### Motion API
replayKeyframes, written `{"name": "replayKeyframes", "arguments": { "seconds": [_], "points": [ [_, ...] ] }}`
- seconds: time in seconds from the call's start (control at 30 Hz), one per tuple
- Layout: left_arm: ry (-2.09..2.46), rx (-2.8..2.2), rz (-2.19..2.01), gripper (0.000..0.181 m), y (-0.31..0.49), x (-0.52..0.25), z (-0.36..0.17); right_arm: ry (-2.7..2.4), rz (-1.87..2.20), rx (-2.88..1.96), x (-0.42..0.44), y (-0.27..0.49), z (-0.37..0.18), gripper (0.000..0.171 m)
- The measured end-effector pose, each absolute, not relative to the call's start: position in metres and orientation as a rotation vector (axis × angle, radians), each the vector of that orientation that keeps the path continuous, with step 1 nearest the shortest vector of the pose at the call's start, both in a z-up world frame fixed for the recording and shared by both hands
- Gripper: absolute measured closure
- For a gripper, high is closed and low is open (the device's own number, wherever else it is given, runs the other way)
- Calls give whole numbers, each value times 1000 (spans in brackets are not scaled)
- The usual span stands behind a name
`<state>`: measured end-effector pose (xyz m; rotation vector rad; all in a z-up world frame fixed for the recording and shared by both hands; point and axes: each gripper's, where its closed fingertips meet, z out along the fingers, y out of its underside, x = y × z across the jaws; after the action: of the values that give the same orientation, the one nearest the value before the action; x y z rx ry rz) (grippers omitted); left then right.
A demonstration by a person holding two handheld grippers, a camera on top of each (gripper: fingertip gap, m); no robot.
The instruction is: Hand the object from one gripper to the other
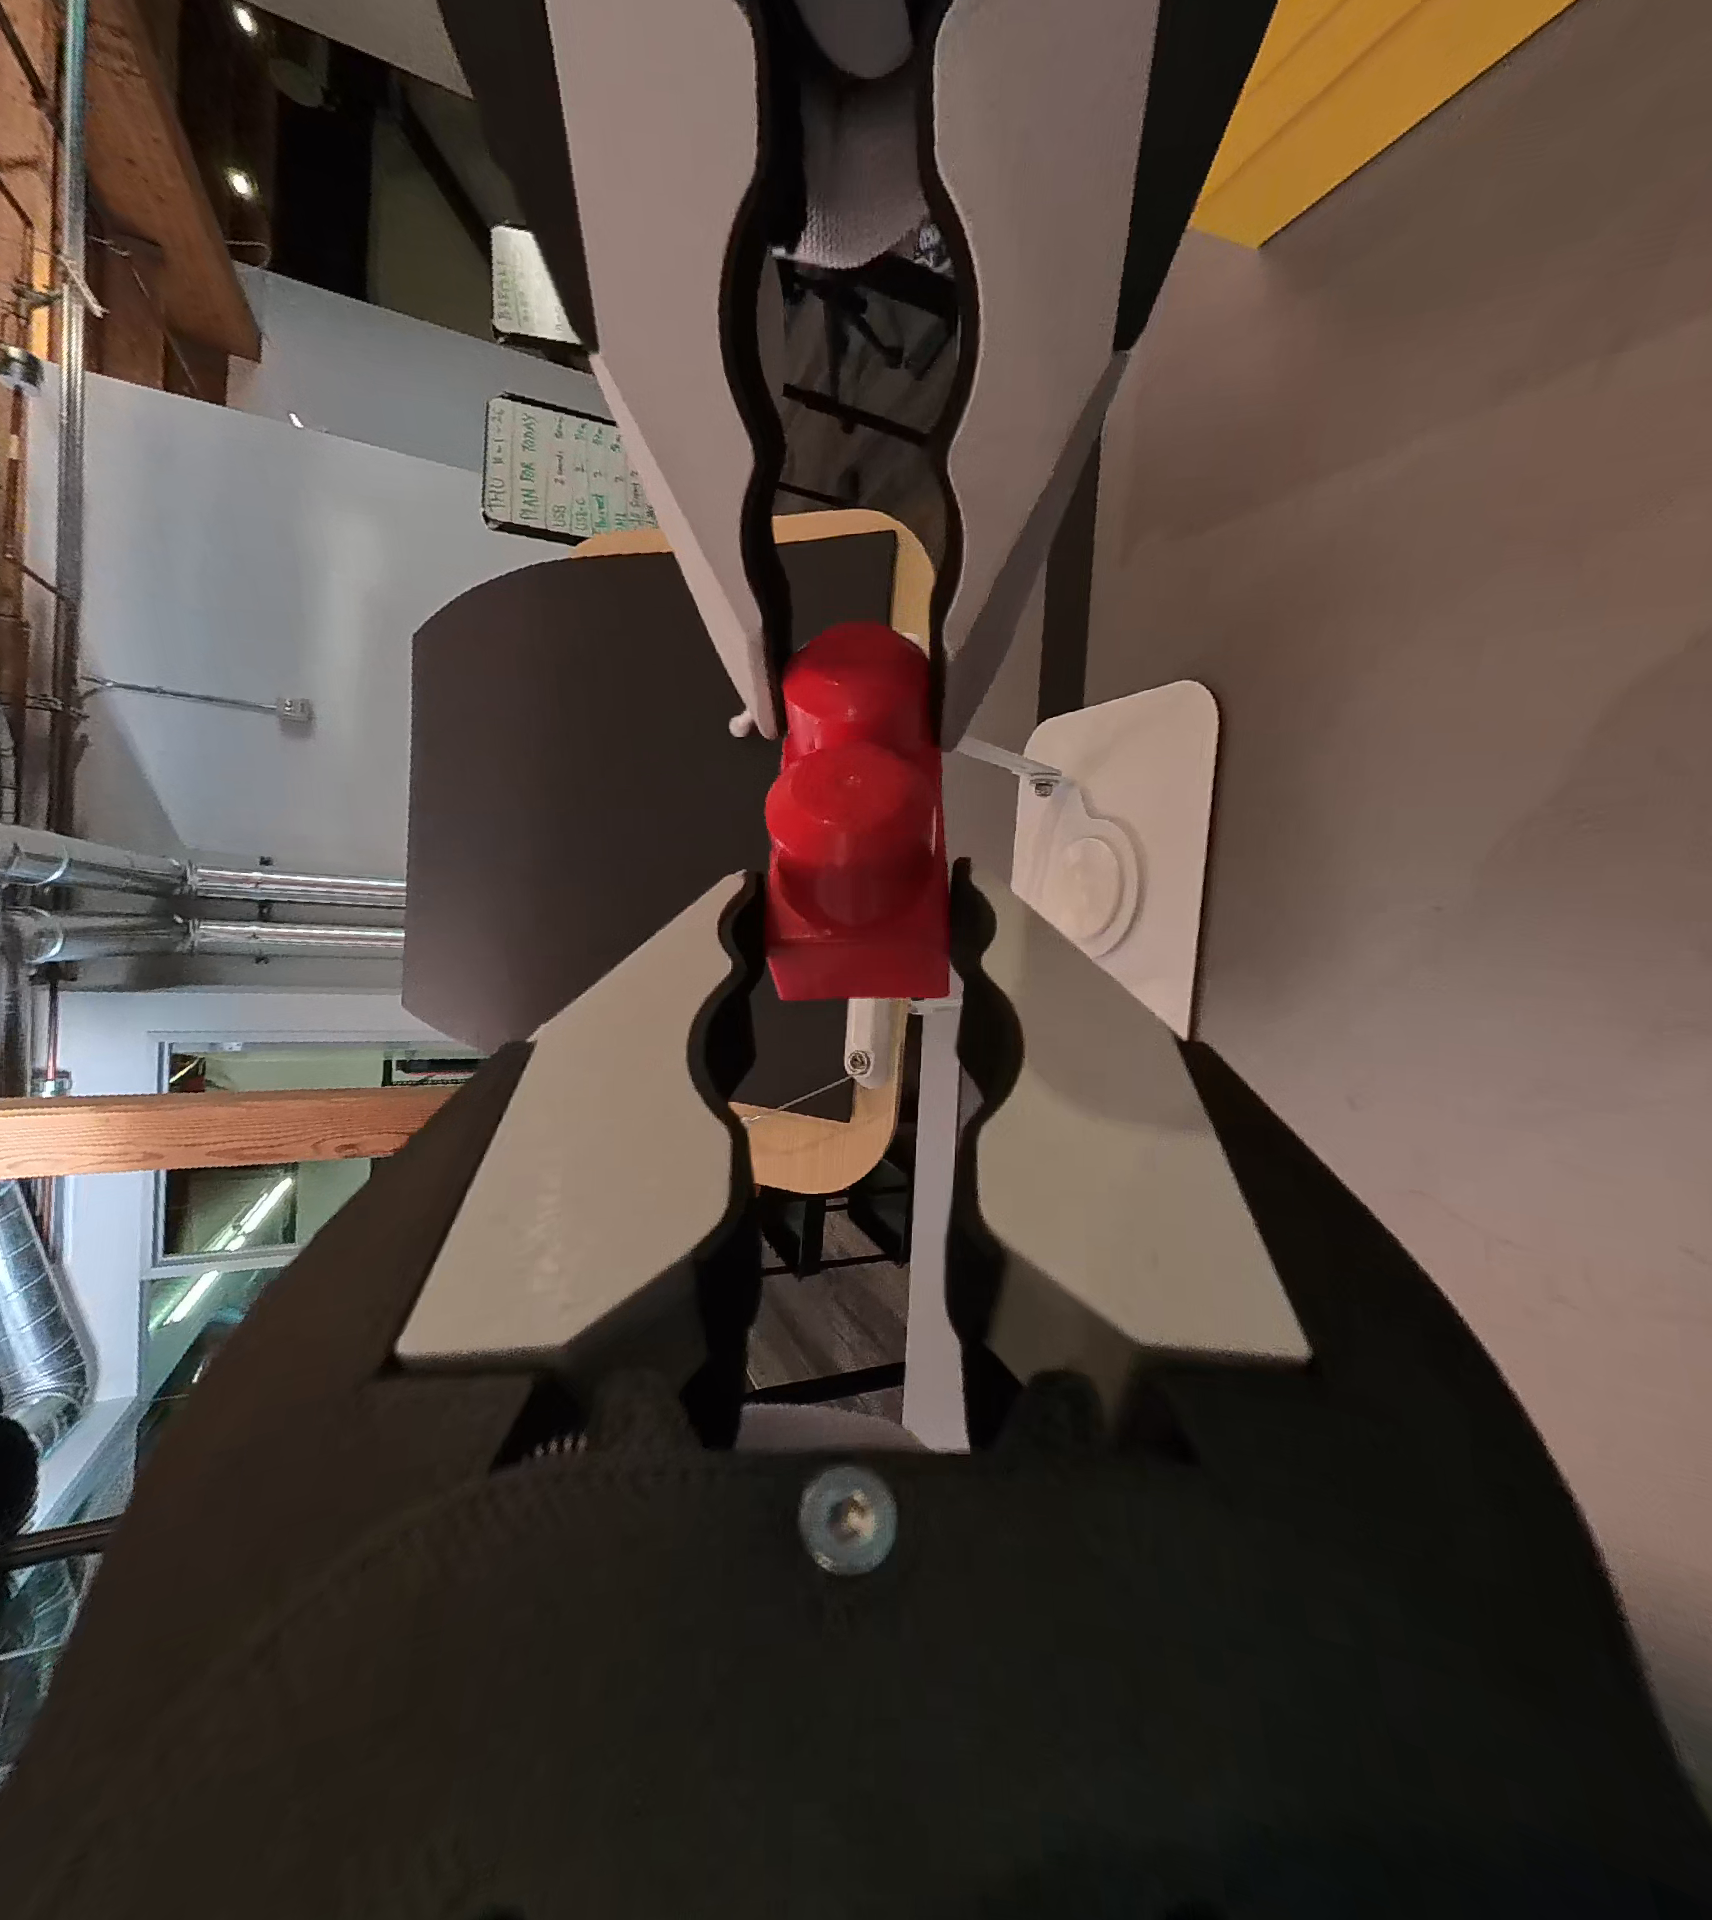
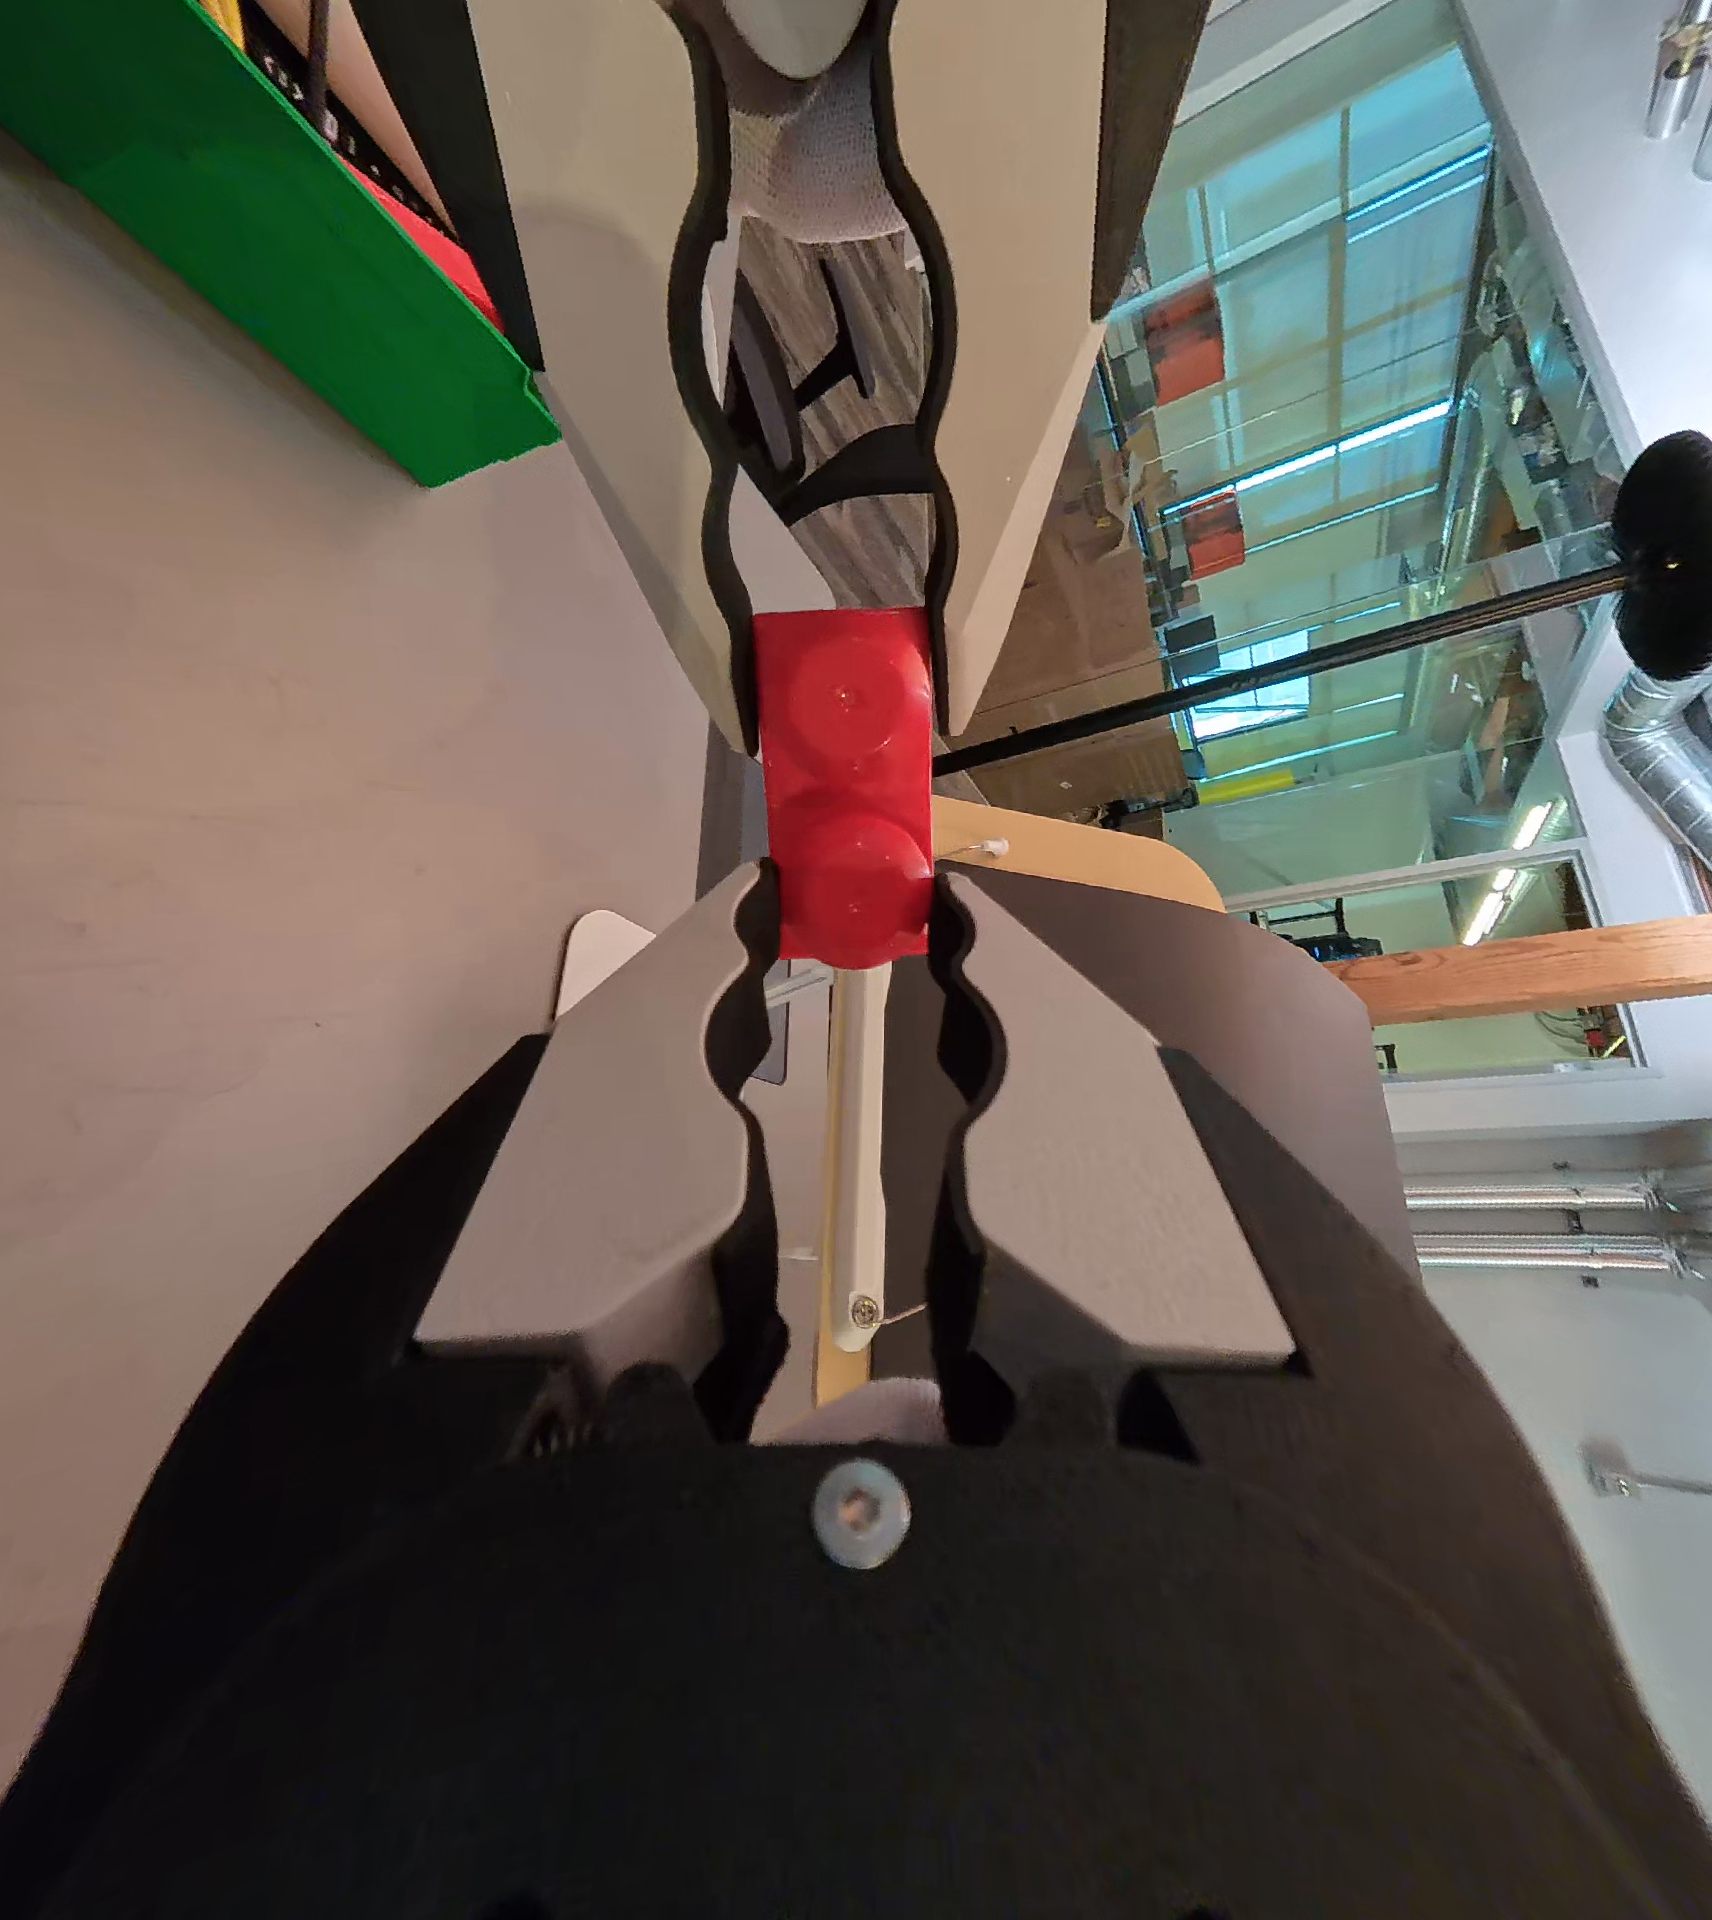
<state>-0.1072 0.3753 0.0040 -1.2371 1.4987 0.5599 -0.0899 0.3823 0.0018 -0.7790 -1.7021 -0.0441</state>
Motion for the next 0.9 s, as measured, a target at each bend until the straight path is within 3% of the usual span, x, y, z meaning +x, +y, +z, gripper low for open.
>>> {"name": "replayKeyframes", "arguments": {
  "seconds": [0.6,0.9],
  "points": [
    [1445,-1200,577,143,380,-106,14,-1653,111,-814,-92,390,4,145],
    [1292,-1096,583,108,384,-105,45,-1499,464,-851,-88,394,26,145]
  ]
}}
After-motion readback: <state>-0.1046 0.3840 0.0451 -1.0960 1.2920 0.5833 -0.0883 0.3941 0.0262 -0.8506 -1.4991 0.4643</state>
